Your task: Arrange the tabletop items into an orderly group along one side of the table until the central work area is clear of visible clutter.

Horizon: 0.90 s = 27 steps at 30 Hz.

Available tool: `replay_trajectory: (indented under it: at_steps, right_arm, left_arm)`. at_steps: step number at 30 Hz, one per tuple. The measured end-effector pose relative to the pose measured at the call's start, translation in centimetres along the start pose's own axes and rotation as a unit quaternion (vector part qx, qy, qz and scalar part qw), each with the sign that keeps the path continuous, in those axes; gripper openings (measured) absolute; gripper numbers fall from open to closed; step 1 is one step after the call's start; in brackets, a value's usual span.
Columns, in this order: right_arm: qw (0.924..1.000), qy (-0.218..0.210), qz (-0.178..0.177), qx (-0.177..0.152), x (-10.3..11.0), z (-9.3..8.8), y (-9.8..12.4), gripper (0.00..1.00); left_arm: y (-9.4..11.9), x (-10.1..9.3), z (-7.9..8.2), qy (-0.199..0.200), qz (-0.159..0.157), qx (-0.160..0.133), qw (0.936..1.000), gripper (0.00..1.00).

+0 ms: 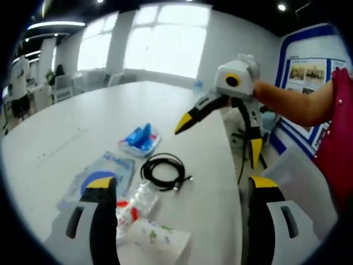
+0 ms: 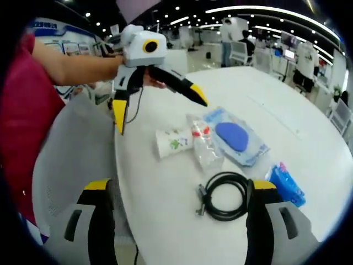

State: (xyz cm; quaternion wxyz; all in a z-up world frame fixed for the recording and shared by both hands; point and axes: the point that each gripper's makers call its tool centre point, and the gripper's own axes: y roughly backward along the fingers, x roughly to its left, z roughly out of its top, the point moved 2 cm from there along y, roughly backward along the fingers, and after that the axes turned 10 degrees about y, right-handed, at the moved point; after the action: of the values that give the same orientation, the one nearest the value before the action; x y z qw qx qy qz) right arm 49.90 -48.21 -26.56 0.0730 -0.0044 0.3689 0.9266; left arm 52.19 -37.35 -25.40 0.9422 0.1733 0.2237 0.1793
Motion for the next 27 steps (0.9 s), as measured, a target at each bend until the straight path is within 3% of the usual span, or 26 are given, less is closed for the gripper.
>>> replay_trajectory:
  at_steps: [9,27]
  right_arm:
    - [0.9995,0.027,0.016,0.006,0.6,2.2,-1.4,0.99]
    - [0.9937,0.075,0.077,0.03,-1.7,5.4,-8.7,0.93]
  left_arm:
    - [3.3,-0.1,-1.5,0.016,0.025,-0.024,0.9993,0.95]
    - [10.6,1.4,-4.5,0.057,0.095,-0.06,0.992,0.95]
